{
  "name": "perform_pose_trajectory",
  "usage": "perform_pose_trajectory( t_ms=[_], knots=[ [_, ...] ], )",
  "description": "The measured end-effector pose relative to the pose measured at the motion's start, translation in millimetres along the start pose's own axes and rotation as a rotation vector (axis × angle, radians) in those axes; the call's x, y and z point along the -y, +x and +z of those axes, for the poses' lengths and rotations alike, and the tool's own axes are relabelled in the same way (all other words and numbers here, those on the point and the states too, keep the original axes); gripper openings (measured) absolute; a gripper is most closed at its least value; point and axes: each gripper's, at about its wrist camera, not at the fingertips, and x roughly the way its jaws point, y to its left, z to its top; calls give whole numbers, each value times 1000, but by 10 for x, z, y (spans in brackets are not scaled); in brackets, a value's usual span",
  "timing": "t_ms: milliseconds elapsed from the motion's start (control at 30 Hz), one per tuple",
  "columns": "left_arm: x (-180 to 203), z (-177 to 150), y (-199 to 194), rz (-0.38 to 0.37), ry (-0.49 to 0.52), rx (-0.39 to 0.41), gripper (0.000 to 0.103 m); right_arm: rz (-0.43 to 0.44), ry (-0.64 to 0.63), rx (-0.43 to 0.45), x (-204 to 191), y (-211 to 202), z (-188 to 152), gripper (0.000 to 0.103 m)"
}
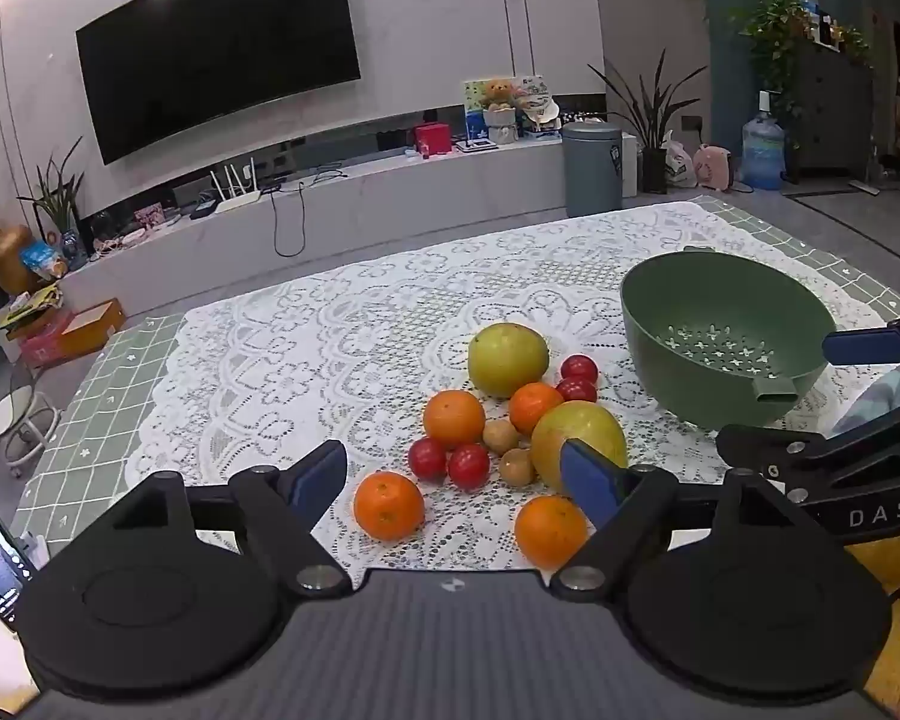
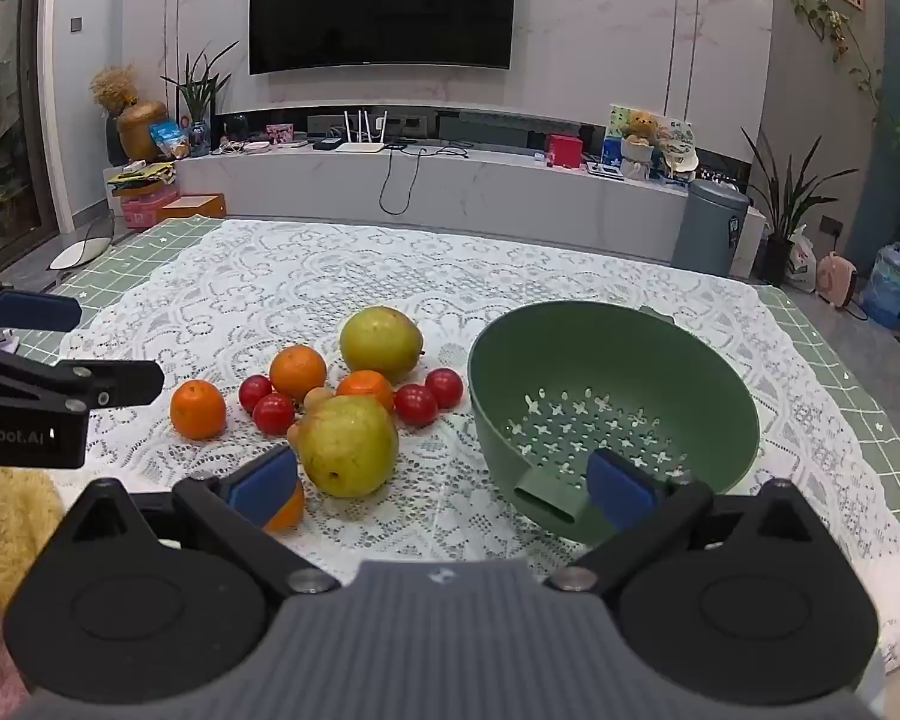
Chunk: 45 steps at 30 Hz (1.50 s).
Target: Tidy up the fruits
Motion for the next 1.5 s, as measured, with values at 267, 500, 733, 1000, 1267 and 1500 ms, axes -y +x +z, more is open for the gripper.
perform_pose_trajectory(
  t_ms=[267,500,733,1000,1267,1500],
  knots=[
    [32,-6,56,-9,0,-19,93,7,6,-4,11,-5,1,99],
    [37,-8,88,-6,-11,-22,93,2,1,-1,1,-28,-28,99],
    [16,-27,32,-14,-9,-20,93,-1,16,-7,7,-14,-1,99],
    [27,-30,48,-25,-18,-22,92,0,16,-8,8,-15,-2,99],
    [22,-36,55,-35,-32,-24,92,-4,19,-14,25,-10,-12,99],
    [-11,-36,60,-43,-50,-32,91,-6,30,-20,10,-11,-2,99]
  ],
)
